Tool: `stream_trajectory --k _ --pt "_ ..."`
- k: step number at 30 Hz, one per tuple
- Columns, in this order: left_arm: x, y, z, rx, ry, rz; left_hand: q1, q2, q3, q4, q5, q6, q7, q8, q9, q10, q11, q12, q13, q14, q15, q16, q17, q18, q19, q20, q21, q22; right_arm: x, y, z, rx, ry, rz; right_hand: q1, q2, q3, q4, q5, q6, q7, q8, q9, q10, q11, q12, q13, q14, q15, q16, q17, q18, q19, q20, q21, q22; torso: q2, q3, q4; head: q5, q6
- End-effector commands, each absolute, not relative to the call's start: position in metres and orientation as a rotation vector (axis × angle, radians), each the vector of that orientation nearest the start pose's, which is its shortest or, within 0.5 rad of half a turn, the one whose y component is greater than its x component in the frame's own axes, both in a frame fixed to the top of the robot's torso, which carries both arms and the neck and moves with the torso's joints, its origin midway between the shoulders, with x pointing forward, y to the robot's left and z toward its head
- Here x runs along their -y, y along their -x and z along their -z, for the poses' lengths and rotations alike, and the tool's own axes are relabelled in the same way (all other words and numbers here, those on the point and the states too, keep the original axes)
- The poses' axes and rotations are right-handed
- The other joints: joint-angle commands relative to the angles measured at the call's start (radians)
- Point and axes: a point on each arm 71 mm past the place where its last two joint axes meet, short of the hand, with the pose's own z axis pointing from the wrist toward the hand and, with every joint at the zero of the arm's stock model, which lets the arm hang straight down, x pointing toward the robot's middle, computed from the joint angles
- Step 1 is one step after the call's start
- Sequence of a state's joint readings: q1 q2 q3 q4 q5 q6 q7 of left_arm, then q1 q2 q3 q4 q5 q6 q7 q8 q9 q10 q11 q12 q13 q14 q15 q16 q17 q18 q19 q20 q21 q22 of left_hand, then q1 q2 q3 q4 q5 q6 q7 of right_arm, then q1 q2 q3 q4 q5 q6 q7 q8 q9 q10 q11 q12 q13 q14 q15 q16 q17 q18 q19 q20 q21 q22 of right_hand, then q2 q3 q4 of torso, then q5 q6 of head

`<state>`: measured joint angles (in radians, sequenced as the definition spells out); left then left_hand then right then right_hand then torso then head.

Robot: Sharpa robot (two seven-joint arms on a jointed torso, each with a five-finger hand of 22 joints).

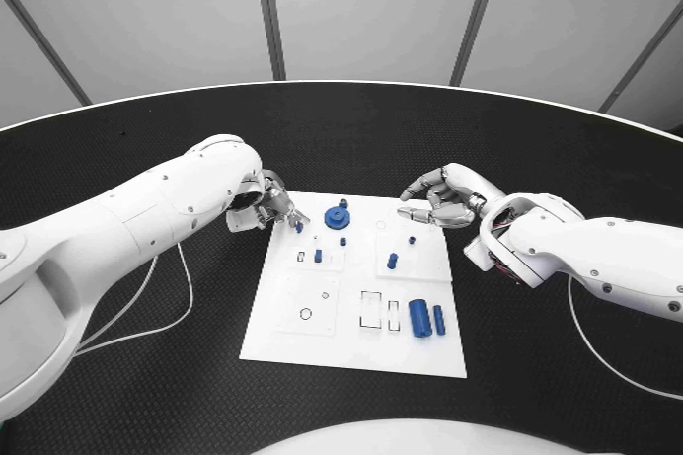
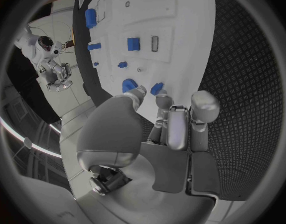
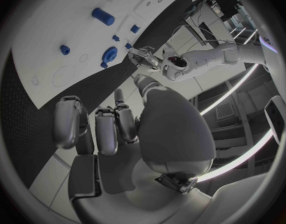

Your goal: Assemble the parts on the task board

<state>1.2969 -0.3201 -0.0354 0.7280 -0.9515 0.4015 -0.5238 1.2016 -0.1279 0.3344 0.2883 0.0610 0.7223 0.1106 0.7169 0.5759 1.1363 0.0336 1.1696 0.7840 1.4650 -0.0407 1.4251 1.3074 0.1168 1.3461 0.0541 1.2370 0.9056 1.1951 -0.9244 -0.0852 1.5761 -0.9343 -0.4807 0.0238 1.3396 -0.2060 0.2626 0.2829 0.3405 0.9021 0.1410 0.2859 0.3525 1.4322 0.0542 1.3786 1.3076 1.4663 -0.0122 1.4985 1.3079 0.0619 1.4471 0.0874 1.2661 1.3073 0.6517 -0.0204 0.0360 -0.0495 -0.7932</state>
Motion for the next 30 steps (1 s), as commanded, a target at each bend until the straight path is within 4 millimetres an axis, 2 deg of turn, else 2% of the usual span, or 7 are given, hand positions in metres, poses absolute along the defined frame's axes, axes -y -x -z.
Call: stream_trajectory --k 1,4,20,23,27,30 --pt "-0.1725 -0.5941 0.2176 -2.456 0.344 0.266 0.018 0.014 0.018 -0.003 -0.003 0.009 -0.003 0.004 -0.005 0.006 -0.005 0.007 0.0 0.042 0.001 0.003 0.077 0.006 0.004 -0.001 0.005 0.002 0.2328 -0.4717 0.1929 -1.642 -0.366 -0.889 -0.009 0.003 0.005 0.001 0.007 -0.004 -0.002 0.007 -0.001 0.0 -0.001 -0.002 0.087 0.071 -0.01 -0.003 0.112 0.012 -0.001 -0.008 -0.004 0.011 0.0 -0.0001 -0.0003 -0.002 -0.001" --pt "-0.1719 -0.5939 0.2179 -2.46 0.34 0.268 0.042 0.022 0.038 -0.007 -0.005 0.01 -0.004 0.004 -0.011 0.004 -0.006 0.007 -0.002 0.042 0.0 0.002 0.077 0.006 0.004 -0.002 0.006 0.004 0.2327 -0.4718 0.1929 -1.642 -0.366 -0.889 -0.009 0.003 0.005 0.001 0.007 -0.004 -0.002 0.007 -0.001 0.0 -0.001 -0.002 0.087 0.071 -0.01 -0.003 0.112 0.012 -0.001 -0.008 -0.004 0.011 0.0 -0.0002 -0.0004 -0.002 -0.001" --pt "-0.1703 -0.5937 0.2188 -2.465 0.335 0.273 0.093 0.033 0.098 -0.014 -0.007 0.012 -0.007 0.006 -0.027 0.001 -0.009 0.007 -0.008 0.042 -0.003 0.002 0.076 0.005 0.003 -0.003 0.009 0.008 0.2325 -0.472 0.193 -1.643 -0.366 -0.889 -0.009 0.003 0.005 0.001 0.007 -0.004 -0.002 0.007 -0.001 0.0 -0.001 -0.002 0.087 0.071 -0.01 -0.003 0.112 0.012 -0.001 -0.008 -0.004 0.011 0.0 -0.0006 0.0002 -0.002 0.0" --pt "-0.1708 -0.5939 0.2188 -2.463 0.336 0.275 0.105 0.037 0.123 -0.016 -0.007 0.012 -0.007 0.007 -0.031 0.001 -0.01 0.007 -0.009 0.041 -0.003 0.002 0.076 0.005 0.002 -0.003 0.009 0.008 0.2326 -0.4721 0.193 -1.643 -0.366 -0.889 -0.009 0.003 0.005 0.001 0.007 -0.004 -0.002 0.007 -0.001 0.0 -0.001 -0.002 0.087 0.071 -0.01 -0.003 0.112 0.012 -0.001 -0.008 -0.004 0.011 0.0 -0.0011 0.0003 -0.002 0.0" --pt "-0.1714 -0.594 0.2189 -2.463 0.337 0.276 0.137 0.047 0.201 -0.038 -0.007 0.008 -0.01 0.014 -0.036 0.0 -0.013 0.007 -0.011 0.042 -0.006 0.003 0.077 0.005 0.002 -0.004 0.011 0.01 0.2329 -0.4721 0.1931 -1.644 -0.366 -0.888 -0.009 0.003 0.005 0.001 0.007 -0.004 -0.002 0.007 -0.001 0.0 -0.001 -0.002 0.087 0.071 -0.01 -0.003 0.112 0.012 -0.001 -0.008 -0.004 0.011 0.001 -0.0013 0.001 -0.002 0.0" --pt "-0.172 -0.594 0.219 -2.465 0.339 0.277 0.138 0.042 0.24 -0.05 -0.007 0.005 -0.009 0.022 -0.037 0.001 -0.012 0.007 -0.013 0.042 -0.005 0.003 0.076 0.005 0.002 -0.005 0.012 0.011 0.233 -0.4721 0.1931 -1.644 -0.366 -0.888 -0.01 0.004 0.008 0.0 0.007 -0.004 -0.002 0.008 -0.002 0.001 -0.001 -0.001 0.088 0.071 -0.01 -0.004 0.112 0.012 -0.001 -0.008 -0.004 0.011 0.001 -0.0016 0.0009 -0.002 0.0"
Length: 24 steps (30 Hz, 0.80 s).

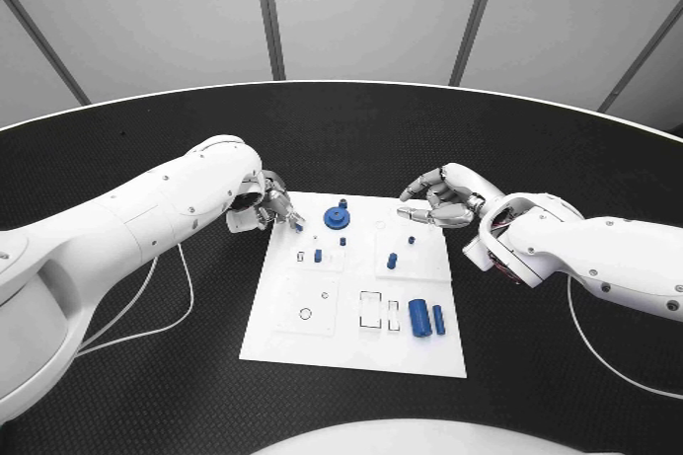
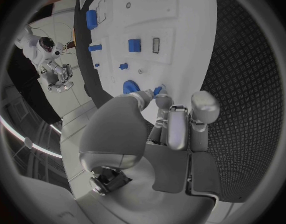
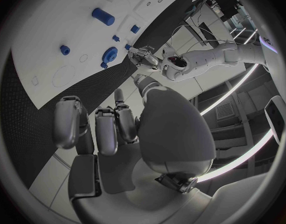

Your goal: Assemble the parts on the task board

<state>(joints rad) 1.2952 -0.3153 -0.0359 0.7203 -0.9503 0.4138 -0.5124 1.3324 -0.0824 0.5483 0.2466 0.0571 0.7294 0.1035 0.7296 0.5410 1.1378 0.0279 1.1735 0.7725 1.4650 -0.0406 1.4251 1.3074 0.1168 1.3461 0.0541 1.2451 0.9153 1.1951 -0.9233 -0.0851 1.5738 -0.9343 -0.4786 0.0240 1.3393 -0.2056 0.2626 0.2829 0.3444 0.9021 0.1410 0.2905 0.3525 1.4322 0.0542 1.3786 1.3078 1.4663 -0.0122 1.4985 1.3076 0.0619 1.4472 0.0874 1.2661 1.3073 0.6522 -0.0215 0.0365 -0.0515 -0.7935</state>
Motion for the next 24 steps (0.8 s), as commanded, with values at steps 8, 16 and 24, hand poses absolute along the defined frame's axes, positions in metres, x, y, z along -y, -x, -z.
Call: stream_trajectory --k 8,16,24 --pt "-0.1742 -0.5936 0.2197 -2.479 0.348 0.283 -0.03 -0.024 0.255 -0.107 0.0 -0.03 0.007 0.06 0.012 0.001 0.0 0.0 -0.013 0.042 0.0 0.004 0.077 0.004 0.001 0.001 0.008 0.005 0.2332 -0.4722 0.1932 -1.645 -0.366 -0.887 -0.009 0.004 0.008 0.0 0.003 -0.004 -0.002 0.004 -0.002 0.001 -0.001 -0.001 0.088 0.071 -0.01 -0.004 0.112 0.012 -0.001 -0.008 -0.004 0.011 0.0 -0.0007 0.0002 0.001 -0.001" --pt "-0.1763 -0.5932 0.2202 -2.49 0.372 0.303 -0.068 -0.026 0.346 -0.158 0.016 -0.036 0.013 0.074 0.012 0.0 0.004 0.003 -0.016 0.042 0.002 0.004 0.077 0.004 -0.001 0.004 0.01 0.006 0.2335 -0.4722 0.1933 -1.645 -0.366 -0.887 -0.009 0.004 0.008 0.0 0.003 -0.004 -0.002 0.004 -0.002 0.001 -0.001 -0.001 0.088 0.071 -0.01 -0.004 0.112 0.012 -0.001 -0.008 -0.004 0.011 0.0 -0.0008 0.0007 0.002 -0.001" --pt "-0.1771 -0.5923 0.2197 -2.486 0.417 0.374 -0.114 -0.033 0.394 -0.199 0.082 -0.024 0.011 0.086 0.009 0.01 0.003 0.016 -0.005 0.044 0.001 0.008 0.081 0.005 -0.001 0.005 0.014 0.008 0.2341 -0.4722 0.1933 -1.645 -0.367 -0.886 -0.009 0.004 0.008 0.0 0.003 -0.004 -0.002 0.004 -0.002 0.001 -0.001 -0.001 0.088 0.071 -0.01 -0.004 0.112 0.012 -0.001 -0.008 -0.004 0.011 -0.001 -0.0004 0.0005 0.005 0.0"
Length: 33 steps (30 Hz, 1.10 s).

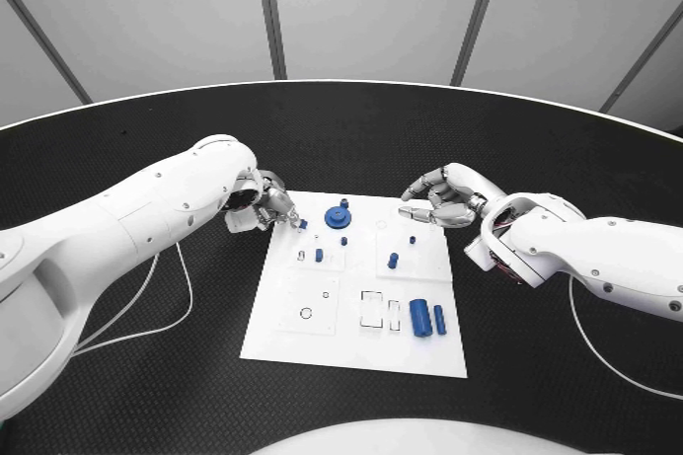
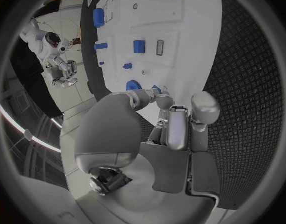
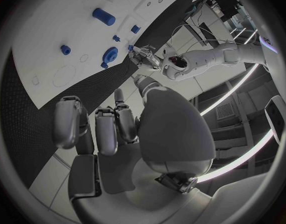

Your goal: Assemble the parts on the task board

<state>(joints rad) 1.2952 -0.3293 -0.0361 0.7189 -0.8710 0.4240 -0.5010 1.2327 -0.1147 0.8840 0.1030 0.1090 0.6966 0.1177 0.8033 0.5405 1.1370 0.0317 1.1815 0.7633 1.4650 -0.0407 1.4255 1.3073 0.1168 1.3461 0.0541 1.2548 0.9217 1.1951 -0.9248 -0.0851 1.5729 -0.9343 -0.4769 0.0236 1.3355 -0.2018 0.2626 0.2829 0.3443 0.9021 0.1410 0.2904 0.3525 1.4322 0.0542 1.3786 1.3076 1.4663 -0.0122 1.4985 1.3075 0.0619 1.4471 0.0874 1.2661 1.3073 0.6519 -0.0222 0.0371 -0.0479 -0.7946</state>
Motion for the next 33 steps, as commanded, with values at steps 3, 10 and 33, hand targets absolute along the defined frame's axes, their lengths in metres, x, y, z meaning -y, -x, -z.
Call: stream_trajectory --k 3,10,33 --pt "-0.177 -0.591 0.219 -2.487 0.427 0.394 -0.034 -0.004 0.067 -0.068 0.061 0.017 -0.006 0.016 0.008 0.021 -0.004 0.016 0.017 0.045 -0.001 0.01 0.084 0.005 -0.001 0.004 0.005 0.002 0.234 -0.472 0.193 -1.645 -0.367 -0.885 -0.006 0.0 0.008 0.0 0.004 -0.004 -0.002 0.004 -0.002 0.001 -0.001 -0.001 0.088 0.071 -0.01 -0.004 0.112 0.012 -0.001 -0.008 -0.004 0.011 -0.002 0.0005 0.0001 0.002 0.0" --pt "-0.18 -0.587 0.218 -2.483 0.468 0.452 -0.107 -0.015 0.077 -0.11 0.222 0.053 -0.02 0.026 -0.001 0.053 -0.017 0.034 0.043 0.053 -0.013 0.021 0.098 0.005 0.001 -0.005 0.009 0.005 0.236 -0.472 0.193 -1.646 -0.369 -0.882 -0.007 0.0 0.008 0.0 0.003 -0.004 -0.002 0.004 -0.002 0.003 -0.001 0.001 0.089 0.071 -0.01 -0.003 0.114 0.012 0.0 -0.008 -0.003 0.012 -0.004 0.0001 0.0021 0.003 0.001" --pt "-0.202 -0.56 0.217 -2.464 0.481 0.484 -0.211 -0.02 0.065 -0.154 0.403 0.124 -0.047 0.037 -0.016 0.148 -0.041 0.098 0.181 0.06 -0.034 0.029 0.108 0.001 0.014 -0.022 0.021 0.025 0.238 -0.474 0.194 -1.645 -0.37 -0.876 -0.007 -0.001 0.009 -0.001 0.004 -0.004 -0.002 0.005 -0.002 0.002 -0.001 0.0 0.089 0.071 -0.01 -0.004 0.112 0.012 0.0 -0.008 -0.005 0.011 -0.023 -0.0027 0.0105 0.011 -0.009"
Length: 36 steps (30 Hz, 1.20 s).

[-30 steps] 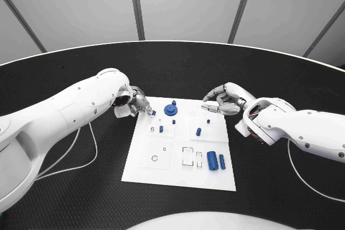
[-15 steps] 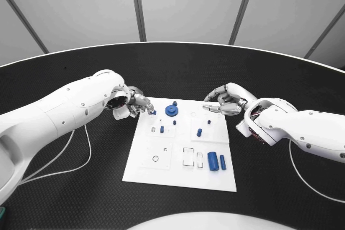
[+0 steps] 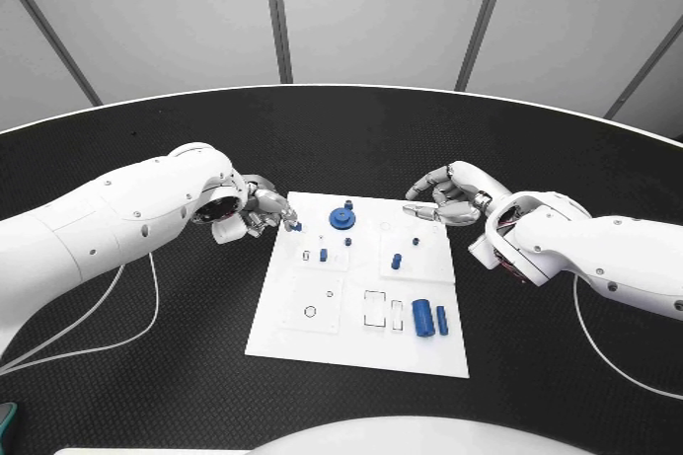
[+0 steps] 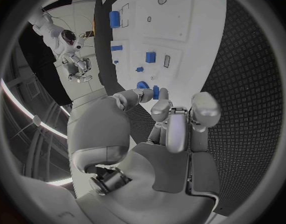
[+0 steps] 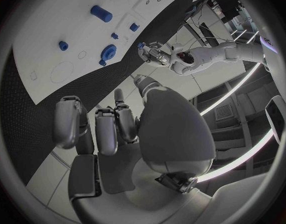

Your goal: Assemble the parts on the task board

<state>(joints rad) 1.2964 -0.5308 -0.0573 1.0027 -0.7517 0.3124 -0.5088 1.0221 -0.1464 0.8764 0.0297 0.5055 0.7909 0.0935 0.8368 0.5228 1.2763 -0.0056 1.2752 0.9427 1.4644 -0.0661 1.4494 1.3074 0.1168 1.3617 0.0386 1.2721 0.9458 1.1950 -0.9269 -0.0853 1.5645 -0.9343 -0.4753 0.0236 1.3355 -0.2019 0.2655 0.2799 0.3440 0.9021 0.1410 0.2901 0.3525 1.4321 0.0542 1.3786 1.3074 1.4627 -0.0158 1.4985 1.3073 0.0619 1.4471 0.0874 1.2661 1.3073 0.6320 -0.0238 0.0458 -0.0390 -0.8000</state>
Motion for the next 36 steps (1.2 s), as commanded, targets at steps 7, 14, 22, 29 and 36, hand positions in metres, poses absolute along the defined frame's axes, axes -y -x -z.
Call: stream_trajectory --k 7,14,22,29,36 --pt "-0.196 -0.553 0.219 -2.467 0.41 0.457 -0.007 0.015 0.067 -0.078 0.006 0.033 -0.025 0.005 0.002 0.014 -0.006 0.006 0.005 0.061 -0.009 0.005 0.109 0.0 0.0 -0.008 0.005 0.004 0.237 -0.474 0.194 -1.645 -0.369 -0.876 -0.007 -0.001 0.006 0.002 0.004 -0.004 -0.002 0.005 -0.002 0.002 -0.001 0.0 0.089 0.075 -0.007 -0.004 0.112 0.012 0.0 -0.008 -0.005 0.011 0.0 -0.0006 -0.0004 0.003 -0.004" --pt "-0.188 -0.546 0.222 -2.486 0.307 0.421 -0.01 0.017 0.066 -0.083 0.019 0.04 -0.03 0.007 0.001 0.023 -0.01 0.008 0.013 0.061 -0.012 0.006 0.109 -0.001 0.003 -0.009 0.009 0.012 0.237 -0.474 0.194 -1.646 -0.369 -0.877 -0.006 -0.001 0.007 0.002 0.004 -0.004 -0.002 0.005 -0.002 0.003 -0.001 0.001 0.09 0.075 -0.007 -0.004 0.113 0.012 0.0 -0.008 -0.005 0.011 0.0 -0.0001 0.001 0.004 -0.008" --pt "-0.18 -0.54 0.226 -2.487 0.225 0.393 -0.017 0.018 0.067 -0.089 0.04 0.046 -0.032 0.007 -0.001 0.028 -0.013 0.005 0.013 0.062 -0.014 0.006 0.109 -0.002 0.006 -0.011 0.012 0.017 0.236 -0.474 0.194 -1.646 -0.368 -0.878 -0.006 -0.001 0.007 0.002 0.004 -0.004 -0.002 0.005 -0.002 0.003 -0.001 0.001 0.09 0.075 -0.007 -0.004 0.113 0.012 0.0 -0.008 -0.005 0.011 0.0 0.0001 0.0 0.005 -0.014" --pt "-0.176 -0.537 0.229 -2.49 0.205 0.388 -0.019 0.02 0.068 -0.091 0.048 0.048 -0.033 0.007 -0.002 0.03 -0.013 0.004 0.013 0.062 -0.015 0.006 0.11 -0.003 0.006 -0.012 0.013 0.017 0.236 -0.475 0.195 -1.646 -0.367 -0.879 -0.006 -0.001 0.007 0.002 0.004 -0.004 -0.002 0.005 -0.002 0.003 -0.001 0.001 0.09 0.075 -0.007 -0.004 0.113 0.012 0.0 -0.008 -0.005 0.011 0.001 0.0 0.0004 0.004 -0.018" --pt "-0.174 -0.537 0.231 -2.486 0.194 0.382 -0.021 0.02 0.069 -0.093 0.055 0.05 -0.034 0.007 -0.003 0.032 -0.014 0.004 0.014 0.062 -0.015 0.006 0.11 -0.003 0.006 -0.012 0.013 0.017 0.236 -0.475 0.195 -1.646 -0.367 -0.88 -0.005 -0.001 0.008 0.001 0.005 -0.004 -0.002 0.005 -0.002 0.003 -0.001 0.001 0.089 0.075 -0.007 -0.004 0.112 0.012 0.0 -0.008 -0.004 0.012 0.0 0.0001 0.0006 0.005 -0.02"
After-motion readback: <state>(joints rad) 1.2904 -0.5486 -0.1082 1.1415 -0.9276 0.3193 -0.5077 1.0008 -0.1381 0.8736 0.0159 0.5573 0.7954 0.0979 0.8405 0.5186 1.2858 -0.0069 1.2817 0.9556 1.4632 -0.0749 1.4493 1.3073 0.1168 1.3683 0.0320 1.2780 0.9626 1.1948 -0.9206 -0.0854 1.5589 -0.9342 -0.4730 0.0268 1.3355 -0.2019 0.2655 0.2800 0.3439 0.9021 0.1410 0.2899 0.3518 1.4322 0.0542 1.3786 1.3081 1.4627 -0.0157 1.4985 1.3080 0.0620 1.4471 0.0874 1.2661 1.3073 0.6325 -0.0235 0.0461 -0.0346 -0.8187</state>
